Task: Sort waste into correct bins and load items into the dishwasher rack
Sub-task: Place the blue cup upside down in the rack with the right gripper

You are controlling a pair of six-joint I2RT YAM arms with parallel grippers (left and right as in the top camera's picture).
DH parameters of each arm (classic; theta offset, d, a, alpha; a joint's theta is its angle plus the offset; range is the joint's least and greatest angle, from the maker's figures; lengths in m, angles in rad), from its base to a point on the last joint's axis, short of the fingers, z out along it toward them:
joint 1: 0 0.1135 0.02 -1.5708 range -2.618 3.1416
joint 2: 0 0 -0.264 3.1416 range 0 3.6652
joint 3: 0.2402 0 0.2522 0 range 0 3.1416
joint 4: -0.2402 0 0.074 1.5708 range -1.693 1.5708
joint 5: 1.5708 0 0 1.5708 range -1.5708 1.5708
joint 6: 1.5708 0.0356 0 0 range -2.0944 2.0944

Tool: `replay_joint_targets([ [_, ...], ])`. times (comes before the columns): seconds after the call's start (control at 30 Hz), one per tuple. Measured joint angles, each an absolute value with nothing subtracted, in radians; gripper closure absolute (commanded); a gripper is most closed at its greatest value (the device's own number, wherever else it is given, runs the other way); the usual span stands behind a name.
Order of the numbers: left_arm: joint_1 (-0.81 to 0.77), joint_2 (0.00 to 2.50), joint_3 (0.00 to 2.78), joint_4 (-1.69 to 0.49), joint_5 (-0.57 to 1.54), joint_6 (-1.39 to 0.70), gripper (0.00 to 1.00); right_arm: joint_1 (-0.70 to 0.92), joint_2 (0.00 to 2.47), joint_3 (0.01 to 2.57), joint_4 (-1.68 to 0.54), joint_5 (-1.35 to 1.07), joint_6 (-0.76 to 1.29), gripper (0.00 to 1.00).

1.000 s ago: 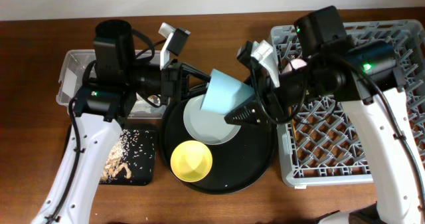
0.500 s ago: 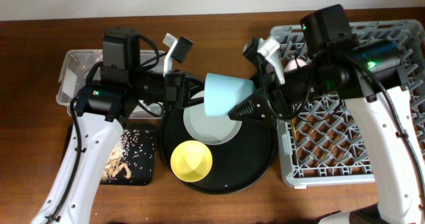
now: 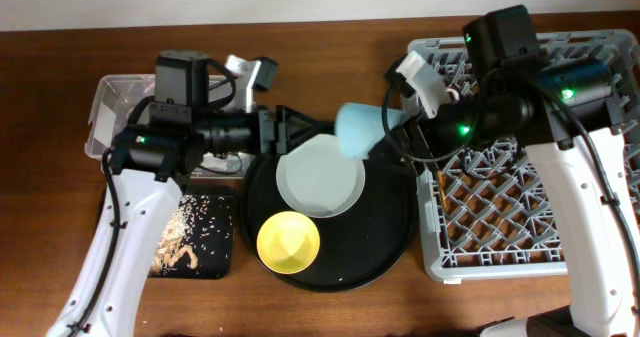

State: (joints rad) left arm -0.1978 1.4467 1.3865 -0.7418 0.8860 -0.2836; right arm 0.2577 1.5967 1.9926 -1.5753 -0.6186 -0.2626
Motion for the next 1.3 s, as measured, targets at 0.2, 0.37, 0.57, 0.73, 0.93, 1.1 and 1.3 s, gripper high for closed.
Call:
replay_joint_targets([
  [0.2, -0.19, 1.447, 1.386, -0.883, 0.64, -0.283, 0.22, 0.257, 1.607, 1.993, -1.689, -0.114, 0.038, 0.45],
  [0.37, -0.19, 1.447, 1.386, -0.945, 0.565, -0.283, 0.21, 0.256, 1.632, 1.951, -1.671, 0.091, 0.171, 0.45],
  [0.57, -0.19, 1.447, 1.386, -1.012, 0.538, -0.284, 0.04, 0.215, 1.676, 1.817, -1.576, 0.157, 0.218, 0.47],
  [0.73, -0.19, 1.447, 1.386, -1.029, 0.533, -0.28, 0.03, 0.108, 1.703, 1.688, -1.47, 0.13, 0.225, 0.47],
  [0.93, -0.19, 1.447, 1.386, -1.03, 0.532, -0.28, 0.02, 0.083, 1.705, 1.544, -1.302, 0.062, 0.196, 0.47],
  [1.1, -0.19, 1.447, 1.386, -1.033, 0.53, -0.28, 0.02, 0.083, 1.707, 1.442, -1.221, 0.047, 0.187, 0.38],
  [1.3, -0.19, 1.447, 1.386, -1.033, 0.53, -0.28, 0.01, 0.083, 1.707, 1.421, -1.208, 0.039, 0.181, 0.1],
])
